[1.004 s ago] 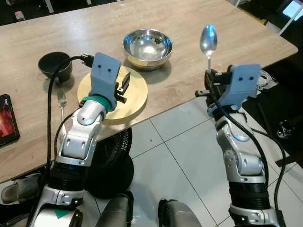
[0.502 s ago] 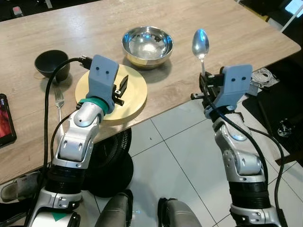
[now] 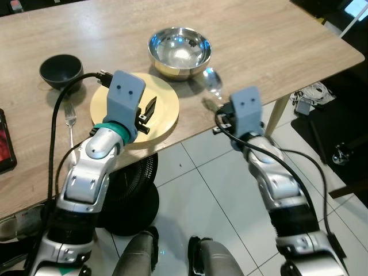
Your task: Setting the table
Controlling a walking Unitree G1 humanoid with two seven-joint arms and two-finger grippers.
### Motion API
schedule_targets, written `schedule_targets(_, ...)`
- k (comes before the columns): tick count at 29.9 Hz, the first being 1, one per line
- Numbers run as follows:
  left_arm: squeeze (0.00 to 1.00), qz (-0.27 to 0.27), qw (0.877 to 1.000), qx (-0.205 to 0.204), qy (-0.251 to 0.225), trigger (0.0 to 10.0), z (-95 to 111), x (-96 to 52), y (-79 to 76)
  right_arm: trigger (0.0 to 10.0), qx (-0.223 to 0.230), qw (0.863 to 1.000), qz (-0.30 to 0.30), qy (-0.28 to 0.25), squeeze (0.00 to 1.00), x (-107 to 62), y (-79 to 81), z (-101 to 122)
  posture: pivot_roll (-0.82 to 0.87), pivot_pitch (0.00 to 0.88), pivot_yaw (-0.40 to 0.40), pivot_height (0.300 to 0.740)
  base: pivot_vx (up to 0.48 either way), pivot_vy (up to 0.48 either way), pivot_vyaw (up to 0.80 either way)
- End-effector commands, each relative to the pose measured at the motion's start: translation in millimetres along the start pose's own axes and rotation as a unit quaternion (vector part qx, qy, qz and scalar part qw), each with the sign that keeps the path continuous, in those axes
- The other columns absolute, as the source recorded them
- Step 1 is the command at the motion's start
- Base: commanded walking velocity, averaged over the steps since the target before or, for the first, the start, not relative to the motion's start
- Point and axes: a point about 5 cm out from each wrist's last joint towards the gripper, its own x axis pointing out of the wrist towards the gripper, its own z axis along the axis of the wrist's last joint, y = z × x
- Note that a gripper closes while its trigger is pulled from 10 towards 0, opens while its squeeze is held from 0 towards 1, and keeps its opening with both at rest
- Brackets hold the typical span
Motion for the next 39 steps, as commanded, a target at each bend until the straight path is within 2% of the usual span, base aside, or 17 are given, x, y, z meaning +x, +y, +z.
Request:
schedule_targets(1, 0.00, -0.035, 0.999, 0.005, 0.008, 10.0, -0.3, -5.3, -6.5, 10.0, -0.010, 1.000, 0.014, 0.014, 0.00, 5.6, 3.2, -3.4, 0.09, 0.181, -0.007, 0.740, 0.000, 0.000, 0.00)
schedule_targets(4, 0.00, -0.063, 0.998, 0.012, 0.007, 10.0, 4.0, -12.0, -5.7, 10.0, -0.001, 0.999, 0.014, 0.032, 0.00, 14.5, 4.2, -3.4, 0.10, 0.193, -0.009, 0.740, 0.000, 0.000, 0.00)
schedule_targets(11, 0.00, -0.076, 0.997, 0.014, 0.004, 10.0, 9.3, -18.0, -5.6, 10.0, 0.012, 0.999, 0.006, 0.041, 0.00, 21.7, 2.7, -4.0, 0.11, 0.208, -0.007, 0.740, 0.000, 0.000, 0.00)
schedule_targets(16, 0.00, -0.085, 0.996, 0.011, 0.006, 10.0, 10.4, -19.3, -9.2, 10.0, 0.042, 0.999, -0.017, 0.018, 0.00, 31.2, -1.0, 7.1, 0.11, 0.211, 0.000, 0.740, 0.000, 0.000, 0.00)
schedule_targets(20, 0.00, -0.090, 0.996, 0.008, 0.006, 10.0, 11.0, -19.3, -10.3, 10.0, 0.041, 0.999, -0.021, 0.001, 0.00, 35.0, -0.3, 14.1, 0.11, 0.210, 0.003, 0.740, 0.000, 0.000, 0.00)
schedule_targets(22, 0.00, -0.092, 0.996, 0.009, 0.007, 10.0, 11.3, -19.2, -10.7, 10.0, 0.042, 0.999, -0.019, -0.006, 0.00, 37.0, 1.4, 17.4, 0.11, 0.209, 0.006, 0.740, 0.000, 0.000, 0.00)
schedule_targets(27, 0.00, -0.096, 0.995, 0.008, 0.010, 10.0, 10.1, -19.6, -12.5, 10.0, 0.040, 0.999, 0.007, -0.030, 0.00, 45.6, 17.8, 30.2, 0.11, 0.200, 0.006, 0.740, 0.000, 0.000, 0.00)
schedule_targets(32, 0.00, -0.096, 0.995, 0.007, 0.011, 10.0, 9.8, -19.6, -13.1, 10.0, 0.042, 0.999, 0.011, -0.033, 0.00, 47.9, 20.2, 32.1, 0.12, 0.194, 0.005, 0.740, 0.000, 0.000, 0.00)
schedule_targets(33, 0.00, -0.096, 0.995, 0.007, 0.011, 10.0, 9.7, -19.5, -13.2, 10.0, 0.042, 0.999, 0.006, -0.033, 0.42, 47.9, 18.0, 31.7, 0.11, 0.190, 0.008, 0.740, 0.000, 0.000, 0.00)
schedule_targets(36, 0.00, -0.097, 0.995, 0.006, 0.012, 10.0, 9.6, -19.3, -13.4, 10.0, 0.043, 0.999, 0.001, -0.034, 0.42, 47.9, 15.4, 31.1, 0.11, 0.189, 0.008, 0.740, 0.000, 0.000, 0.00)
schedule_targets(37, 0.00, -0.097, 0.995, 0.006, 0.011, 10.0, 9.5, -18.8, -14.0, 10.0, 0.043, 0.998, -0.007, -0.034, 1.00, 47.5, 11.6, 30.4, 0.11, 0.185, 0.011, 0.740, 0.000, 0.000, 0.00)
schedule_targets(39, 0.00, -0.099, 0.995, 0.005, 0.011, 10.0, 9.5, -18.1, -14.8, 10.0, 0.042, 0.998, -0.016, -0.034, 1.00, 46.9, 7.7, 29.8, 0.10, 0.181, 0.014, 0.740, 0.000, 0.000, 0.00)
